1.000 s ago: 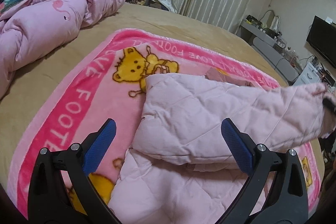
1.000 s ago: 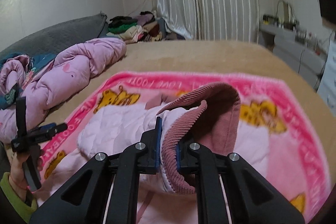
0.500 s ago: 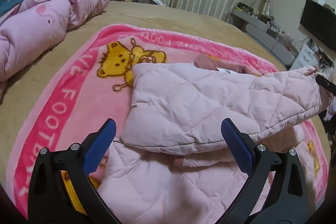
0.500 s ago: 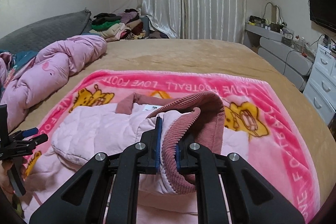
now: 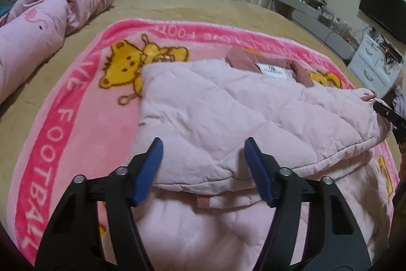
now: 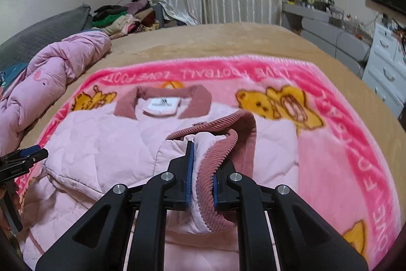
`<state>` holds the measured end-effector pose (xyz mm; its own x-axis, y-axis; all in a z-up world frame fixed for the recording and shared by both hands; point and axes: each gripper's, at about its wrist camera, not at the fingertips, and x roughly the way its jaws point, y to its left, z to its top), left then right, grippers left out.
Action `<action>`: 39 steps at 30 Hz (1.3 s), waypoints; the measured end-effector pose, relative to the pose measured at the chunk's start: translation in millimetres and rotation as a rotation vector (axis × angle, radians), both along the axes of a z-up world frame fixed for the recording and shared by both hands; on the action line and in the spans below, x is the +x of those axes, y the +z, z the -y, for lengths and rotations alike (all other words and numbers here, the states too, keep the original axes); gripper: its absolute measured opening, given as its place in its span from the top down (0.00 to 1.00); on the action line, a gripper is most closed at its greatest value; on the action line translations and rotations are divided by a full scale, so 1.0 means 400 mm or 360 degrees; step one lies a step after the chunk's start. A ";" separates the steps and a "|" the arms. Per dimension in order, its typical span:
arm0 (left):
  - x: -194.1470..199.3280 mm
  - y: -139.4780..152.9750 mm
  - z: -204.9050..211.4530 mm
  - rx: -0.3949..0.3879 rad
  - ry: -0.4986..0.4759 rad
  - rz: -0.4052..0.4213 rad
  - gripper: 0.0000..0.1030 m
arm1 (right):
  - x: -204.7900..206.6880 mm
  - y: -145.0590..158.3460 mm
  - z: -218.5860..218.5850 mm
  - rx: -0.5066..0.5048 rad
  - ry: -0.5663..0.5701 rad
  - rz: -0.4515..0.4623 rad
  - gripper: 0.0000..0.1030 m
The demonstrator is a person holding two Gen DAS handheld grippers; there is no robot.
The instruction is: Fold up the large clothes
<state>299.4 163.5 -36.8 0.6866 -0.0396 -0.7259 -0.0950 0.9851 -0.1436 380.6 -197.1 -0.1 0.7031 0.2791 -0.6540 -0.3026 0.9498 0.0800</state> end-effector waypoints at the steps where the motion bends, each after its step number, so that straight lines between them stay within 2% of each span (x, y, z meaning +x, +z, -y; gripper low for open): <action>1: 0.001 -0.004 0.003 0.0010 -0.0005 -0.0010 0.46 | 0.000 -0.006 0.003 0.0005 -0.0006 -0.0015 0.89; 3: 0.003 -0.011 0.007 0.0027 -0.0016 -0.0025 0.46 | -0.007 -0.019 0.010 0.0020 -0.0030 -0.0056 0.83; 5: 0.006 -0.021 0.010 0.0039 -0.0027 -0.0054 0.46 | -0.020 -0.024 0.028 0.0017 -0.0098 -0.0071 0.66; 9: 0.009 -0.033 0.011 0.0042 -0.0033 -0.0081 0.46 | -0.052 -0.005 0.048 0.0022 -0.0164 -0.0018 0.62; 14: 0.014 -0.052 0.022 0.0077 -0.0030 -0.0117 0.46 | -0.080 0.024 0.017 0.0064 -0.0123 0.0031 0.46; 18: 0.016 -0.070 0.026 0.0097 -0.0041 -0.0150 0.46 | -0.079 0.028 -0.082 0.0030 0.0034 0.0021 0.41; 22: 0.018 -0.088 0.011 0.0032 -0.0049 -0.0174 0.46 | -0.072 0.026 -0.165 -0.0003 0.0140 0.0013 0.34; 26: 0.022 -0.097 0.008 0.0025 -0.0041 -0.0190 0.45 | -0.057 0.000 -0.232 -0.0096 0.0219 -0.0046 0.34; 30: 0.023 -0.099 0.010 0.0034 -0.0042 -0.0192 0.45 | -0.037 -0.044 -0.258 -0.0172 0.0217 -0.0126 0.29; 32: 0.023 -0.099 0.011 0.0035 -0.0043 -0.0191 0.45 | -0.010 -0.088 -0.255 -0.0224 0.0184 -0.0229 0.28; 35: 0.023 -0.099 0.012 0.0038 -0.0044 -0.0192 0.45 | 0.014 -0.144 -0.235 -0.0175 0.0172 -0.0339 0.27; 39: 0.022 -0.098 0.013 0.0034 -0.0046 -0.0187 0.45 | 0.024 -0.189 -0.233 -0.0168 0.0170 -0.0317 0.25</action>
